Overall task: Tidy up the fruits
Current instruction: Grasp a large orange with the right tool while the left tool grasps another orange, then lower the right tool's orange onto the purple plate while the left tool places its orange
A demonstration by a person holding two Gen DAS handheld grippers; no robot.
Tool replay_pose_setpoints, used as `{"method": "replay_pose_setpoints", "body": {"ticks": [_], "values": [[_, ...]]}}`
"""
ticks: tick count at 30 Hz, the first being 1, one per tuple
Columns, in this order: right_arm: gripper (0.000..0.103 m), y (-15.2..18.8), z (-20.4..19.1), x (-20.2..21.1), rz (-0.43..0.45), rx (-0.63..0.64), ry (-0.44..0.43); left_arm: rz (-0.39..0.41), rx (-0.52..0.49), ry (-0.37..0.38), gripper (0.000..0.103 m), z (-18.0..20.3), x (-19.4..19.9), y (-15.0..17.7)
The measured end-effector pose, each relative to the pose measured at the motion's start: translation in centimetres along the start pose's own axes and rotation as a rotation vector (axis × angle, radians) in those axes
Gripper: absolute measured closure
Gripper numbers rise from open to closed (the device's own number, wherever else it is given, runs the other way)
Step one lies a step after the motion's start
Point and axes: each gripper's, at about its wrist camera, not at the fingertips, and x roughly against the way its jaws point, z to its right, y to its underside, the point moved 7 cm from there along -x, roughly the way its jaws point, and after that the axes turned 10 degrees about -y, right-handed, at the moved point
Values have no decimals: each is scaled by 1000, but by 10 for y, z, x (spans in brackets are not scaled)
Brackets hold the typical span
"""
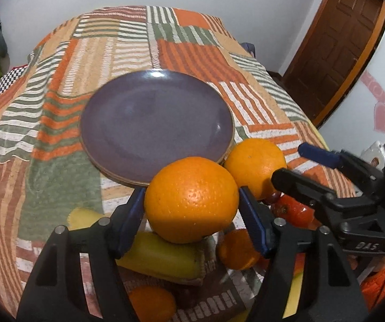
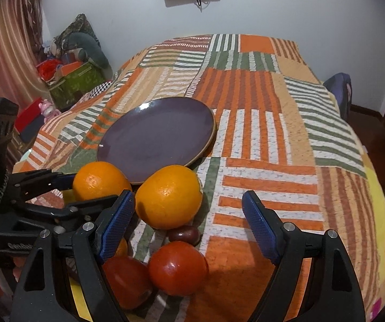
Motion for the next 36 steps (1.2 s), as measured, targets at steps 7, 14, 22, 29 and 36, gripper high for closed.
{"method": "replay_pose_setpoints", "body": {"ticks": [7,14,22,29,36], "values": [[23,1,-6,-22,-62,19,-15,72,2,-47,34,-18,23,-13],[42,7,-9,-49,-166,6,-63,64,11,-73,34,-33,24,-13],[43,-7,-13,-29,-123,8,-62,96,15,-89,34,-42,37,-26],[43,-53,-13,-5,-13,31,-37,164,20,-103,34,-48,53,-63],[43,-92,-13,-6,39,54,-18,212,9,-137,34,-55,57,-102]]}}
